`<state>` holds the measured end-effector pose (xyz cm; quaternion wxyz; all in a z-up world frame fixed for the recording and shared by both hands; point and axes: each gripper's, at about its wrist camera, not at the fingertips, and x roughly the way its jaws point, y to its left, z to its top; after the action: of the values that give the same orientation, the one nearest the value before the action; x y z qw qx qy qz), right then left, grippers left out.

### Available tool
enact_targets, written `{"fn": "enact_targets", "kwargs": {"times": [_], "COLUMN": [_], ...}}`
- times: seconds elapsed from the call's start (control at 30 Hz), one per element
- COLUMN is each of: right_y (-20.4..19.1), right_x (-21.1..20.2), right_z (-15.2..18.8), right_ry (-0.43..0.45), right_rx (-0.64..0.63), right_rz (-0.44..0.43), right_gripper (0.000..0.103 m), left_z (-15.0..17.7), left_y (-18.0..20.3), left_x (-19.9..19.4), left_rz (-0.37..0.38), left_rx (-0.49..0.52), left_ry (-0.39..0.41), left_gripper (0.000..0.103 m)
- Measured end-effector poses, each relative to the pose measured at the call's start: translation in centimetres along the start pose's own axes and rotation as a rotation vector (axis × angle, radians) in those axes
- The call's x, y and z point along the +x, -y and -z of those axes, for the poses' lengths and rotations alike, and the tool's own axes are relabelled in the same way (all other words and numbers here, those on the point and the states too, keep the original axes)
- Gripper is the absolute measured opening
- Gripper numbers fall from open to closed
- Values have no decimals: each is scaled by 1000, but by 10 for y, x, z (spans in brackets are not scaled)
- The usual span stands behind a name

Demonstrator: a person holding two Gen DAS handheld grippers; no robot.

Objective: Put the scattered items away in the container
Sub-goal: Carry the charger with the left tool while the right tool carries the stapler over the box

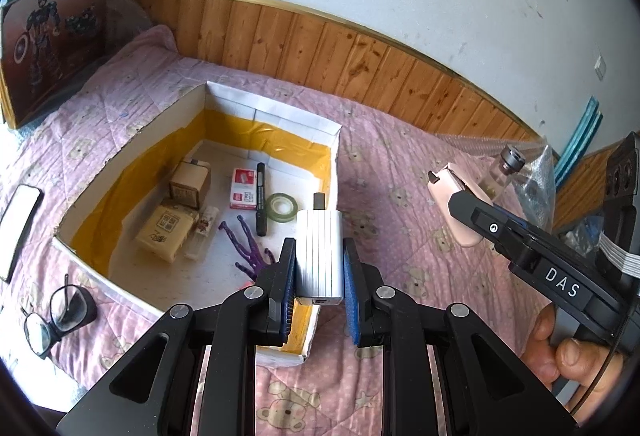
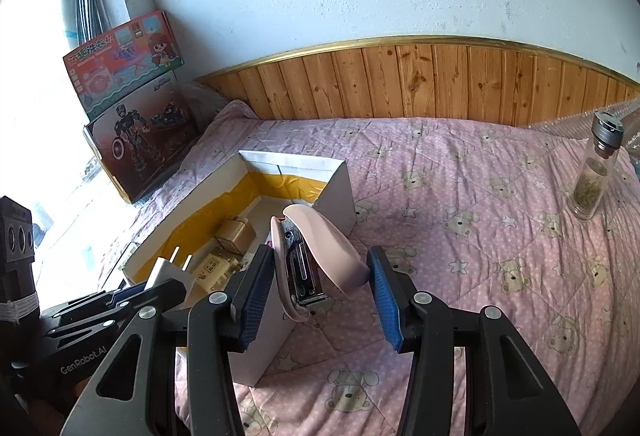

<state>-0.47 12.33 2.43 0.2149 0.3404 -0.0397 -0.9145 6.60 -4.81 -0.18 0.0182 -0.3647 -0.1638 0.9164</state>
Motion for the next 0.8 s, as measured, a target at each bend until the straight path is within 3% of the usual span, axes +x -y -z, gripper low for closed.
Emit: {"fn": "enact_targets", "kwargs": {"times": [0.8], "right_y": [-28], "right_x": [17], "right_z": [-6], "right_ry": [4], "right_rx": [-48], "right_rz": [-43], "right_gripper": [49], "left_z": [-19], "left_y": [-41], "left_x": [-4], "left_rz": [-7], "left_rx": [-74], "left_ry": [19], "left_gripper": [21]}}
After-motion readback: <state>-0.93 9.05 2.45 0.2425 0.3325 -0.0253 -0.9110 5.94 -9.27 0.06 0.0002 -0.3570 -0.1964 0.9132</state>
